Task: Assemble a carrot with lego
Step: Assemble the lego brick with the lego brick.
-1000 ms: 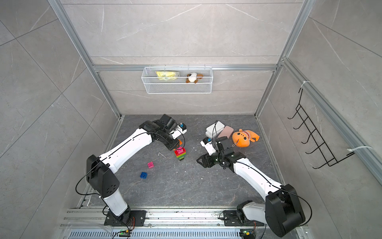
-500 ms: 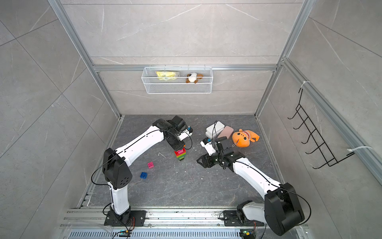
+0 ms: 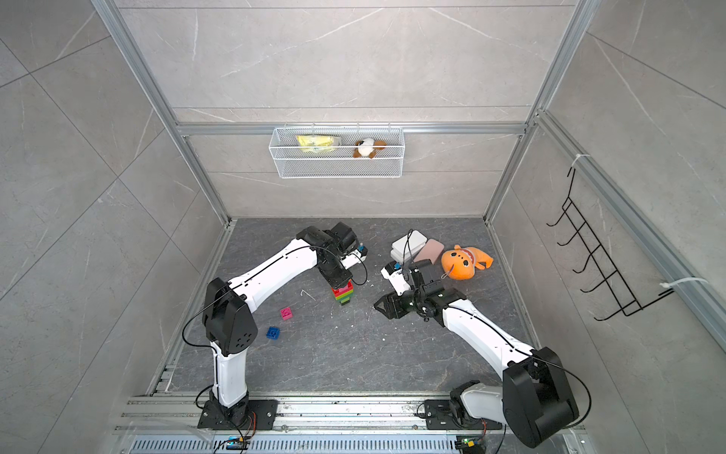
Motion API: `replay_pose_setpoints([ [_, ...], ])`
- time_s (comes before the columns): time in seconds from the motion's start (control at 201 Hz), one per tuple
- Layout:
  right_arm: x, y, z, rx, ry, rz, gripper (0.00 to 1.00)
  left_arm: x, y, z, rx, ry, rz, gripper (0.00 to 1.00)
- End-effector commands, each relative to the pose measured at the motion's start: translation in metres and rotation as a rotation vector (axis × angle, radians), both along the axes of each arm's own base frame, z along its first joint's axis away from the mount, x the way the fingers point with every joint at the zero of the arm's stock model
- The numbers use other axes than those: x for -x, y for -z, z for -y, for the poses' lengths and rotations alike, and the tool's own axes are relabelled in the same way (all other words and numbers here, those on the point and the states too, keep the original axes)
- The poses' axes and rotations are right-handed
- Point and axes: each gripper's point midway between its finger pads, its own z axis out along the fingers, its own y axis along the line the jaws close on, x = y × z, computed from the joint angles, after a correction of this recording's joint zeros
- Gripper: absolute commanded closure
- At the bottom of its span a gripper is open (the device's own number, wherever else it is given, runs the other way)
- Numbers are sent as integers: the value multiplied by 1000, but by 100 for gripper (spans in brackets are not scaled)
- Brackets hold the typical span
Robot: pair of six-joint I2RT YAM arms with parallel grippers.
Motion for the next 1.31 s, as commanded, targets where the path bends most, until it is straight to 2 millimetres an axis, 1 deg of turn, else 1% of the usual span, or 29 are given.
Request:
replay_pose_setpoints([
  [0.0,1,8,2,20,3,-18,38,0,-8,1,-4,8,13,81],
  [0.383,1,11,4,25,7,-24,38,3,-3,2,-15,33,5,80],
  [0.741,2,11,3,22,6,-26,38,2,7,-3,-64,49,8,80],
  [1.005,1,14,3,24,8,-32,38,5,5,2,-54,69,8,79],
  [1.304,1,14,3,22,7,-35,38,2,14,-4,-93,42,6,78],
])
